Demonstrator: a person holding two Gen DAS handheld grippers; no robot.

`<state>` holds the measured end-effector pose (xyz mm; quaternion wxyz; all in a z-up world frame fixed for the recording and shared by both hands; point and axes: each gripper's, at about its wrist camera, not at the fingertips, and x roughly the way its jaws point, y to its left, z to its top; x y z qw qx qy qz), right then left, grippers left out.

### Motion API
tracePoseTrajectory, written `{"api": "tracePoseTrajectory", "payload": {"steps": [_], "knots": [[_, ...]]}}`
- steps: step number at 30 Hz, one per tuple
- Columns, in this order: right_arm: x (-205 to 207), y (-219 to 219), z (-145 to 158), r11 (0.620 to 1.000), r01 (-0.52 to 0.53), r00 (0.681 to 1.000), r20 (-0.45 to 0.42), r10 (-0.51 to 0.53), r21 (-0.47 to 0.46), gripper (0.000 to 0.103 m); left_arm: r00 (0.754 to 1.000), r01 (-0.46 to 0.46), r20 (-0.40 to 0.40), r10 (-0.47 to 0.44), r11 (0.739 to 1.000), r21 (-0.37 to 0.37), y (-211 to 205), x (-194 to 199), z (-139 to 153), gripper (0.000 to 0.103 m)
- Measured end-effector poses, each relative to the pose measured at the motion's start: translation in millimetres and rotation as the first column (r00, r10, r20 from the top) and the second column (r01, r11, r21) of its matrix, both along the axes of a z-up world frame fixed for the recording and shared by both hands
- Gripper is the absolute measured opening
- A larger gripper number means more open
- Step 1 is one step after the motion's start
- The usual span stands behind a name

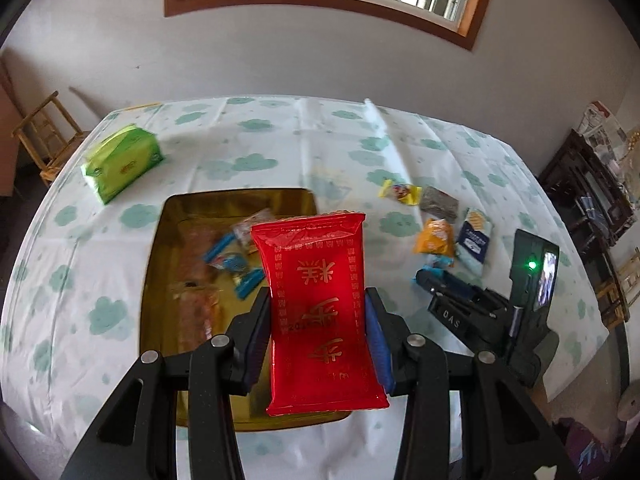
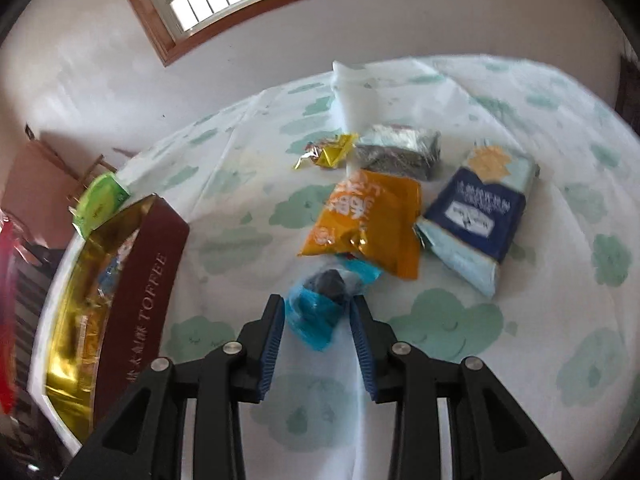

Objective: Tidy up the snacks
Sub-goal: 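Carry the red packet into the tin and open the left gripper while the right gripper grasps a blue-wrapped candy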

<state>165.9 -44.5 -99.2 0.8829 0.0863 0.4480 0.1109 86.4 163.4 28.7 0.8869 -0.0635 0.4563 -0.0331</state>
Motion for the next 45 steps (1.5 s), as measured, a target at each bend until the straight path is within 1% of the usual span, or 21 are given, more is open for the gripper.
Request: {"api": "tracePoseTrajectory", "payload": {"steps": [3,7,9,11,16,18,20,23,25,27,29,35,39,41,45], "knots": [[6,10,0,0.998,0.008,1.0,0.001,-0.008,-0.055,0.035,1.0,-0.012,-0.005,0.012,1.0,-0.007,11,-6,-3,0.041],[10,17,1,0.993,0.011,1.0,0.004,-0.011,-0.116,0.03,1.0,-0.019,-0.014,0.019,1.0,-0.013,18,-10,-8,0.041],[7,19,2,0.99,0.001,1.0,0.018,0.002,-0.144,0.029,1.0,-0.017,-0.01,0.017,1.0,-0.015,19,-13,-7,0.041],[2,18,4,0.989,-0.022,0.999,0.023,0.026,-0.148,0.029,1.0,-0.019,0.005,0.02,1.0,-0.022,21,-18,-6,0.041],[-24,20,31,0.974,-0.043,0.99,0.123,0.072,-0.221,0.029,0.999,-0.025,0.022,0.026,0.999,-0.027,24,-25,-4,0.041],[-27,23,38,0.961,-0.05,0.983,0.159,0.096,-0.271,0.029,0.999,-0.026,0.02,0.027,0.999,-0.029,25,-27,-5,0.041],[-25,20,42,0.963,-0.048,0.985,0.15,0.09,-0.264,0.029,0.999,-0.029,0.024,0.03,0.999,-0.028,25,-30,-5,0.041],[-34,17,54,0.966,-0.048,0.978,0.185,0.097,-0.256,0.029,0.999,-0.033,0.033,0.034,0.999,-0.015,27,-34,-6,0.041],[-39,16,54,0.964,-0.057,0.977,0.186,0.108,-0.261,0.029,0.998,-0.032,0.048,0.033,0.999,-0.01,30,-38,-6,0.041],[-48,11,59,0.968,-0.062,0.973,0.202,0.113,-0.244,0.029,0.997,-0.038,0.066,0.038,0.999,0.003,34,-40,-5,0.041],[-62,4,63,0.967,-0.06,0.966,0.23,0.119,-0.248,0.029,0.997,-0.039,0.071,0.038,0.999,0.012,39,-41,-7,0.041],[-80,-18,62,0.975,-0.045,0.969,0.227,0.095,-0.219,0.029,0.997,-0.032,0.066,0.03,0.999,0.022,53,-39,-19,0.041],[-88,-27,68,0.977,-0.038,0.967,0.241,0.089,-0.209,0.029,0.999,-0.005,0.036,0.005,1.0,-0.002,59,-33,-32,0.041],[-91,-30,72,0.979,-0.035,0.965,0.247,0.085,-0.201,0.029,1.0,0.004,0.014,-0.004,1.0,0.008,58,-28,-39,0.041],[-94,-32,78,0.981,-0.038,0.963,0.256,0.086,-0.189,0.029,1.0,0.019,0.0,-0.019,1.0,0.022,54,-19,-47,0.041]]}}
